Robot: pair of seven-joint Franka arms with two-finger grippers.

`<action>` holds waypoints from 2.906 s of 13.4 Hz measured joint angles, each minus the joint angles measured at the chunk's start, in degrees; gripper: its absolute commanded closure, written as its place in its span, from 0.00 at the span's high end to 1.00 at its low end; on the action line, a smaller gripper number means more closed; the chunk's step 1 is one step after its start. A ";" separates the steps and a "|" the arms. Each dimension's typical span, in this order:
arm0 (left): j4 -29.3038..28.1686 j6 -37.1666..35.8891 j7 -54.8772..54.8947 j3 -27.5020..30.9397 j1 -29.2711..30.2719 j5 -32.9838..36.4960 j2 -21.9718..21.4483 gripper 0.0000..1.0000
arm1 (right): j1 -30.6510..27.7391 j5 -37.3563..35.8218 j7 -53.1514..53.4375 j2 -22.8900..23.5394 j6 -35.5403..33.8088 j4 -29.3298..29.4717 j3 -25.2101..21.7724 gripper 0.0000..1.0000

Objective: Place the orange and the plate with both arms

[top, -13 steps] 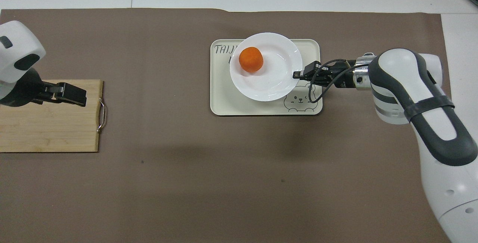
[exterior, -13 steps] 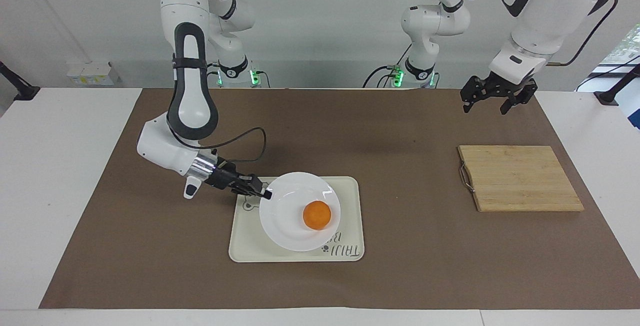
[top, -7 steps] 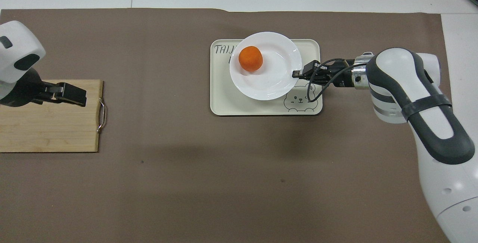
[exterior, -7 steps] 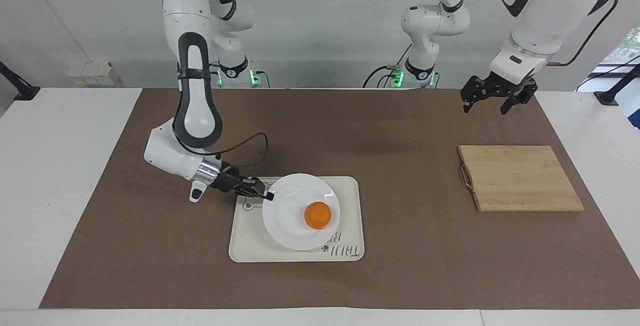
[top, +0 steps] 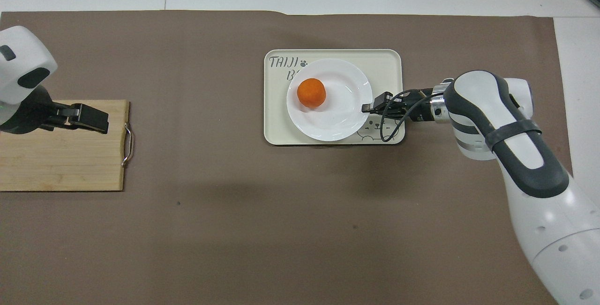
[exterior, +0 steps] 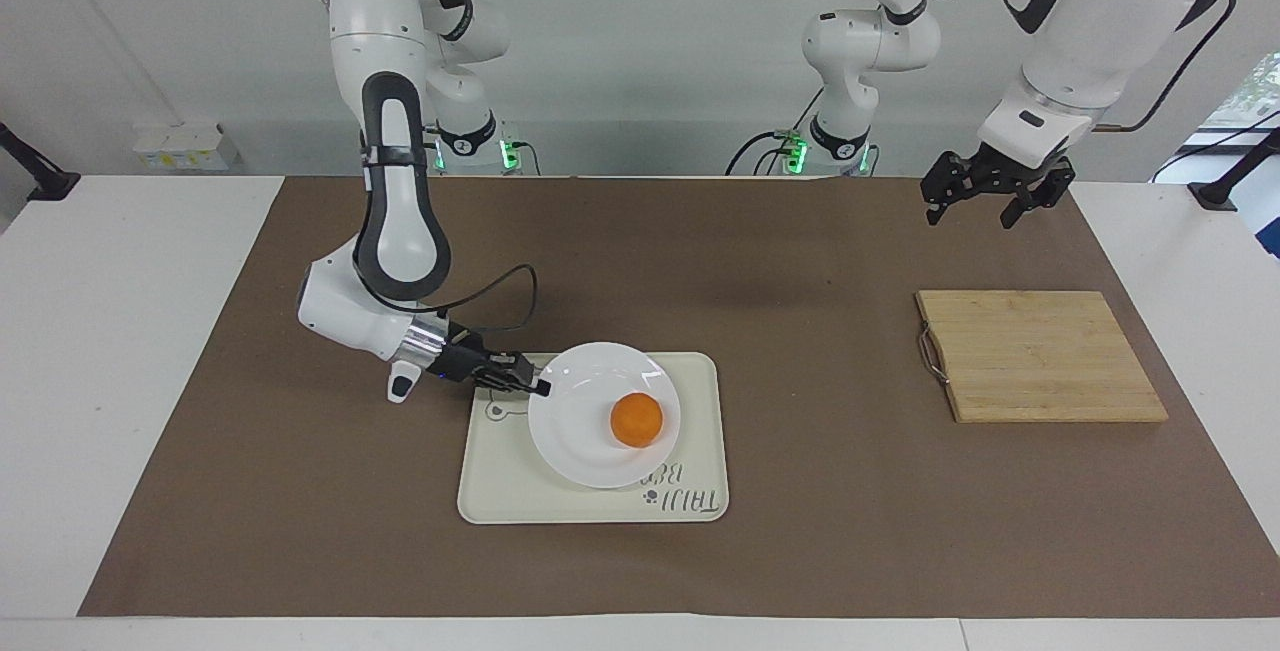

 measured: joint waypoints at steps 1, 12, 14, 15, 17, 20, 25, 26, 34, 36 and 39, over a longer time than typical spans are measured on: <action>0.00 0.00 0.00 0.00 0.00 0.00 0.00 1.00 | -0.23 -0.88 0.00 -0.04 0.01 0.16 -0.05 1.00; 0.00 0.03 0.00 0.22 0.04 0.00 -0.01 1.00 | 0.32 -43.83 21.61 -9.26 -0.57 9.44 -0.39 1.00; 0.00 0.03 0.00 0.22 0.04 0.00 -0.01 1.00 | 0.30 -48.20 23.64 -12.40 -3.71 9.46 -0.57 1.00; 0.00 0.03 0.00 0.22 0.04 0.00 -0.01 1.00 | 0.12 -50.46 24.56 -13.82 -5.47 9.49 -0.71 1.00; 0.00 0.03 0.00 0.22 0.04 0.00 -0.01 1.00 | -0.67 -52.65 27.47 -17.17 -10.34 9.62 -0.97 1.00; 0.00 0.03 0.00 0.22 0.04 0.00 -0.01 1.00 | -2.65 -54.24 29.12 -22.89 -18.12 9.76 -2.09 1.00; 0.00 0.03 0.00 0.22 0.04 0.00 -0.01 1.00 | -4.46 -60.36 29.12 -29.38 -27.11 11.59 -2.49 1.00; 0.00 0.03 0.00 0.22 0.04 0.00 -0.01 1.00 | -4.40 -61.51 29.12 -29.67 -29.52 13.41 -2.48 1.00; 0.00 0.05 0.00 0.22 0.04 0.00 -0.01 1.00 | -4.21 -65.34 26.84 -33.13 -39.54 19.90 -1.70 1.00; 0.00 0.07 0.00 0.22 0.04 0.00 -0.01 1.00 | -4.08 -65.41 26.84 -33.15 -39.53 19.45 -1.32 1.00; 0.00 0.08 0.00 0.22 0.04 0.00 -0.01 1.00 | -4.07 -65.44 26.84 -33.16 -39.52 18.89 -1.31 1.00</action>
